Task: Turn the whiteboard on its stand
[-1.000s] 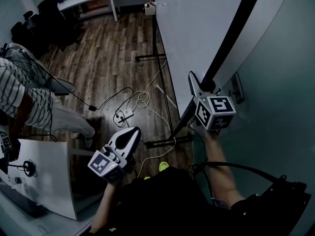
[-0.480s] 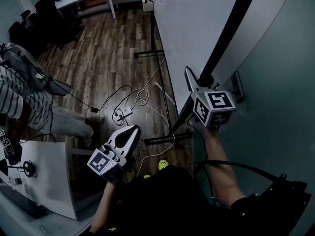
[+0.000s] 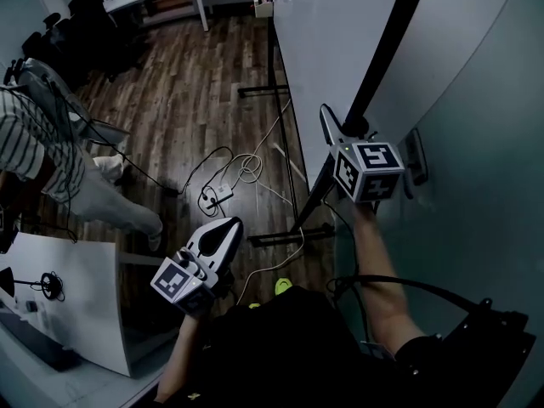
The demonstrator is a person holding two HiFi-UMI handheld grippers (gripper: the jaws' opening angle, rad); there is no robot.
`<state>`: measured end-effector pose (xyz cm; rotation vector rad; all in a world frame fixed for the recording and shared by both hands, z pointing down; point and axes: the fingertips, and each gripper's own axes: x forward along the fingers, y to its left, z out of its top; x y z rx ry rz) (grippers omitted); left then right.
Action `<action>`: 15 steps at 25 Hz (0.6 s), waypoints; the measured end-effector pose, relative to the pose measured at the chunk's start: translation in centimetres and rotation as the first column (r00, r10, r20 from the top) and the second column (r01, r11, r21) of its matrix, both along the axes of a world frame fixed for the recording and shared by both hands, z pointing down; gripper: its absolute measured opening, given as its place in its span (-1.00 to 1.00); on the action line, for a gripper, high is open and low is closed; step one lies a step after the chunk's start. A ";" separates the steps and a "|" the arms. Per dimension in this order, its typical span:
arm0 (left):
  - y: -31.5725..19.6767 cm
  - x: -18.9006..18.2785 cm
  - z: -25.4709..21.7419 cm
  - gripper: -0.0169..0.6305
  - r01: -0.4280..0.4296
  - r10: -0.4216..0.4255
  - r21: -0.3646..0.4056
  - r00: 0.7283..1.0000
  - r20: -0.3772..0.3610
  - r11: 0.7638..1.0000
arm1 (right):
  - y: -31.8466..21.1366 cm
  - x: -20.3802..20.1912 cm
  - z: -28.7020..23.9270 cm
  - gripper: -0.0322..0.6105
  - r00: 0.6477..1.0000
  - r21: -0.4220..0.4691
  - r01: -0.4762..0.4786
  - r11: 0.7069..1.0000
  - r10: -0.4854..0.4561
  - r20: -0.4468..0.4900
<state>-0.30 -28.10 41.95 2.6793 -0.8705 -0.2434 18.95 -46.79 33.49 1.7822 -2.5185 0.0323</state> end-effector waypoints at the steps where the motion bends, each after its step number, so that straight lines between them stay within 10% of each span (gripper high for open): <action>1: 0.0 0.0 0.3 -0.99 0.004 -0.004 0.001 1.000 0.001 1.000 | -0.3 0.0 0.3 -0.52 1.000 0.000 0.001 1.000 -0.001 0.000; 15: 0.9 -0.7 0.8 -0.99 0.023 -0.023 -0.014 1.000 0.013 1.000 | -3.9 0.8 0.4 -0.54 0.999 0.001 -0.034 0.999 0.034 -0.010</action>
